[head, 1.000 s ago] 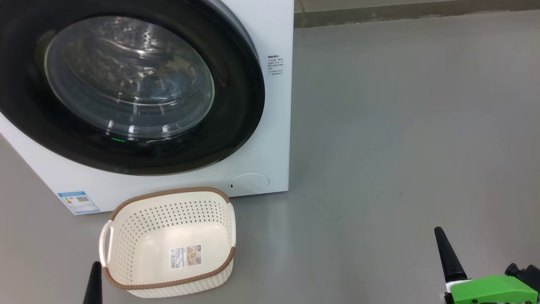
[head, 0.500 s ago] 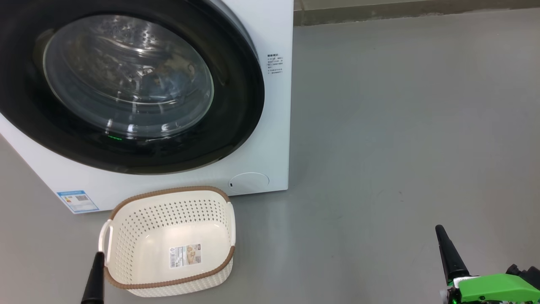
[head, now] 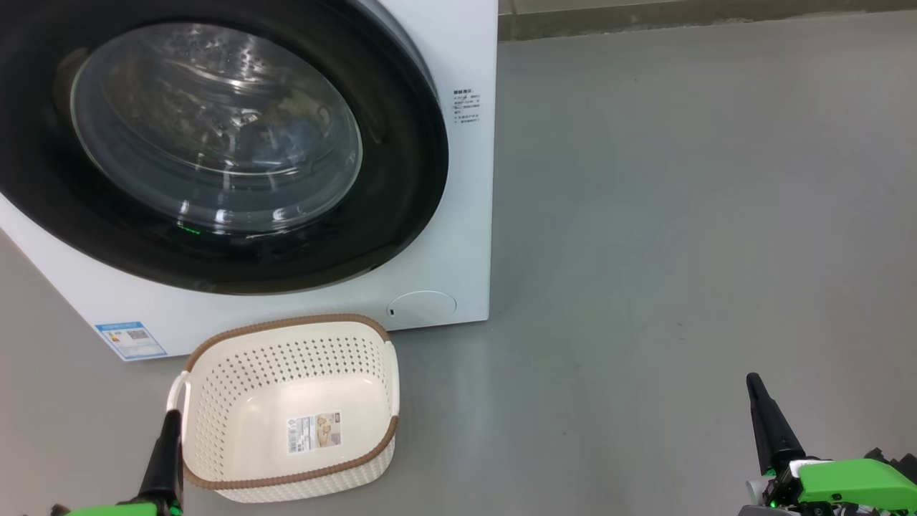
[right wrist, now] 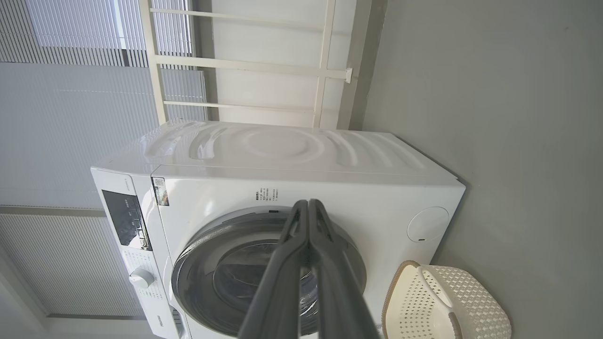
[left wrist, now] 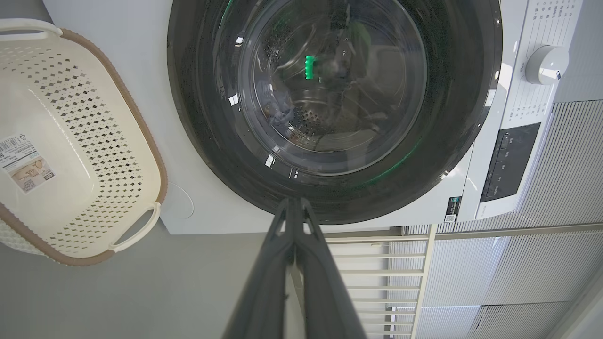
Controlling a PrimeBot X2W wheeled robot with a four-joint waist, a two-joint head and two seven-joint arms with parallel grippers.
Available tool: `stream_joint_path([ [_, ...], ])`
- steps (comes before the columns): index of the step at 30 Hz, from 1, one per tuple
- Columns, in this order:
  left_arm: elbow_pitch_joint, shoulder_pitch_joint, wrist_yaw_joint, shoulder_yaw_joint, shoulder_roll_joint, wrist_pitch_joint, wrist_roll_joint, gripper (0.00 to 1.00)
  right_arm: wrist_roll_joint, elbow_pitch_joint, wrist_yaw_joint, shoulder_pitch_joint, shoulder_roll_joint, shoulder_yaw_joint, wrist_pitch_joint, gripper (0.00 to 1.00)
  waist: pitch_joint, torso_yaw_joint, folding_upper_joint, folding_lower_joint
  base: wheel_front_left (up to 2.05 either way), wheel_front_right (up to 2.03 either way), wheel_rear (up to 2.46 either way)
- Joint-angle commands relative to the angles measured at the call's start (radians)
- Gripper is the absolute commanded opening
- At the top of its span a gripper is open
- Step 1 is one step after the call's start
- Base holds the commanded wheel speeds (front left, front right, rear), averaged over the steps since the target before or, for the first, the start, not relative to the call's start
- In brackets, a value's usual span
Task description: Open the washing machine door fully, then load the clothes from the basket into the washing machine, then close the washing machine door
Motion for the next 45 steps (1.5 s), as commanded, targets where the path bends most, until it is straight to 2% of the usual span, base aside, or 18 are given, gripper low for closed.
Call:
stream_joint_path([
  [1, -0.016, -0.058, -0.003, 0.035, 0.010, 0.012, -0.031, 0.00, 0.034, -0.020, -0.001, -0.053, -0.010, 0.018, 0.013, 0.00, 0.001, 0.000, 0.0000, -0.0001, 0.00, 0.00, 0.00],
  [5, -0.011, -0.069, -0.003, 0.036, 0.008, 0.023, -0.069, 0.00, 0.074, -0.017, -0.001, -0.059, -0.010, 0.014, 0.024, 0.00, 0.002, 0.000, 0.0000, -0.0001, 0.00, 0.00, 0.00],
  [45, -0.011, -0.069, -0.003, 0.038, 0.007, 0.025, -0.067, 0.00, 0.065, -0.017, -0.001, -0.060, -0.003, 0.004, 0.032, 0.00, 0.002, 0.000, 0.0000, -0.0001, 0.00, 0.00, 0.00],
])
